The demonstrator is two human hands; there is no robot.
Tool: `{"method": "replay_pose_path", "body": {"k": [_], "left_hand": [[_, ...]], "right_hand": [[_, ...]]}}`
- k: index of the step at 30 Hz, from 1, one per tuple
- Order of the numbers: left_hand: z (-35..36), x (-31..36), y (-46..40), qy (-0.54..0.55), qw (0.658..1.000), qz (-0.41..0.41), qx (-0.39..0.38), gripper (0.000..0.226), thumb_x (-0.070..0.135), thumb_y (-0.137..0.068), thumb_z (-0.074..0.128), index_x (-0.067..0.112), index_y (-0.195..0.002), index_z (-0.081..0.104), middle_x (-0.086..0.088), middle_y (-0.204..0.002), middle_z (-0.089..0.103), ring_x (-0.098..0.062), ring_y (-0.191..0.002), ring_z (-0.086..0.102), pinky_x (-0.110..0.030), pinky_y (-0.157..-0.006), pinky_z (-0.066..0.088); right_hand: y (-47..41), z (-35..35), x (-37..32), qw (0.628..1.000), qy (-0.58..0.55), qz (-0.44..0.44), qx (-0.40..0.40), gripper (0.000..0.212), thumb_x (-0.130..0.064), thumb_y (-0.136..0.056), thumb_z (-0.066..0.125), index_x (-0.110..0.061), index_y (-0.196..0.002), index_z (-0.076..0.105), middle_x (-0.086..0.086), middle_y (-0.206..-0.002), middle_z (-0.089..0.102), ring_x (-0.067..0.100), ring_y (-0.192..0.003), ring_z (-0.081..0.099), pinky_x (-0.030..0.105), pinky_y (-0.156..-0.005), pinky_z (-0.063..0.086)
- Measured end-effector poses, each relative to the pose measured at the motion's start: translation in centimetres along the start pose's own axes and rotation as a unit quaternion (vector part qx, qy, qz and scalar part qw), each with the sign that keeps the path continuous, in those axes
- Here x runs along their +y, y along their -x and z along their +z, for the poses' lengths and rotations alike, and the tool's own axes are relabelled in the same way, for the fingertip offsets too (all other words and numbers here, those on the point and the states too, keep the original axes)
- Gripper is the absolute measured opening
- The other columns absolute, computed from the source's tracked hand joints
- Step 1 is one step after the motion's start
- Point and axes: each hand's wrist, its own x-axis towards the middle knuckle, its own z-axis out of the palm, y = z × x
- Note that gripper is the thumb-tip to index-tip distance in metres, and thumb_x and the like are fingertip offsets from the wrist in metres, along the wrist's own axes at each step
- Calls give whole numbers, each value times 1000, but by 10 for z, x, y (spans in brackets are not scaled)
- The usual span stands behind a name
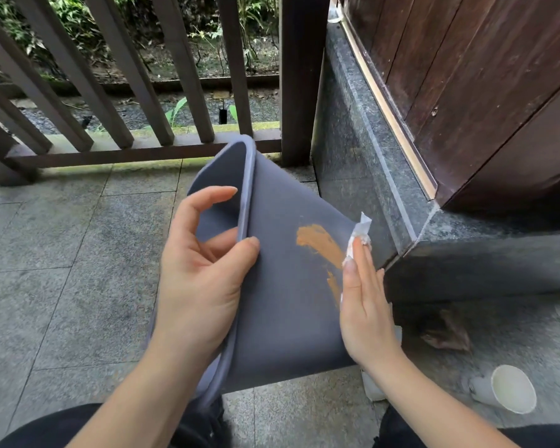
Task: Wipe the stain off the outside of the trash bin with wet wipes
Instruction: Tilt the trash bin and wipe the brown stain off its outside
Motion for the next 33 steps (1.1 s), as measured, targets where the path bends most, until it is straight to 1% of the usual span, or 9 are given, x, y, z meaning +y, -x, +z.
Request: {"method": "replay_pose_path", "body": {"k": [6,10,12,17,22,24,28,31,33], "left_hand": [[7,-16,1,-28,999,-5,-23,50,-16,-93,58,25,-122,57,-18,-84,79,-29,-67,67,-36,-60,56],[9,-16,0,-24,999,-7,-33,52,-21,-90,57,18,-125,55,-16,-81,79,-26,-68,66,-29,-62,57],[10,-12,1,-20,999,-11,-31,54,-21,-90,57,20,-125,57,-12,-73,77,-24,-59,63,-27,-52,54],[5,5,3,-22,1000,-10,9,56,-17,-89,59,23,-127,59,-10,-72,78,-16,-54,71,-28,-47,57],[-8,16,4,-38,997,11,62,57,-15,-89,62,26,-129,61,-2,-66,77,-10,-53,71,-22,-47,54],[-9,14,5,-31,998,10,62,56,-15,-90,61,27,-127,62,-4,-69,78,-11,-55,71,-23,-48,55],[-11,10,5,-56,996,22,72,54,-17,-88,61,24,-123,63,-2,-69,78,-7,-56,69,-19,-52,55],[-20,12,-1,-61,992,23,104,56,-17,-86,60,24,-124,64,0,-62,74,-7,-51,64,-17,-51,53],[-26,16,-3,-66,989,21,132,55,-13,-86,61,28,-122,66,1,-56,70,-8,-48,60,-17,-48,51]], "right_hand": [[22,14,-53,976,-52,-204,-48,77,-63,-101,6,-15,-161,16,-9,-170,10,10,-157,3,41,-127,-5],[30,15,-54,952,7,-300,-53,74,-57,-104,9,-10,-161,18,3,-170,16,19,-158,8,45,-126,-5],[14,7,-37,967,37,-249,-32,74,-58,-104,8,-12,-160,21,0,-170,15,15,-158,7,43,-126,-6],[-32,-14,12,999,7,34,20,63,-50,-106,18,-20,-161,18,-5,-170,14,5,-156,8,33,-127,0],[-26,7,8,993,-11,116,5,61,-48,-107,19,-21,-162,17,-7,-170,14,10,-156,9,42,-127,5],[-10,22,-13,998,1,51,-38,62,-48,-107,20,-21,-162,13,-7,-171,8,4,-156,-1,37,-127,-3],[30,35,-67,976,-39,-195,-87,64,-43,-105,29,-15,-161,15,-10,-169,7,2,-156,-4,34,-126,-7],[60,40,-85,935,-38,-332,-117,65,-39,-103,36,-8,-158,22,5,-169,15,18,-158,6,44,-127,1],[75,42,-79,911,5,-404,-80,60,-42,-106,30,-6,-155,33,14,-163,28,23,-156,18,52,-125,14]]}}
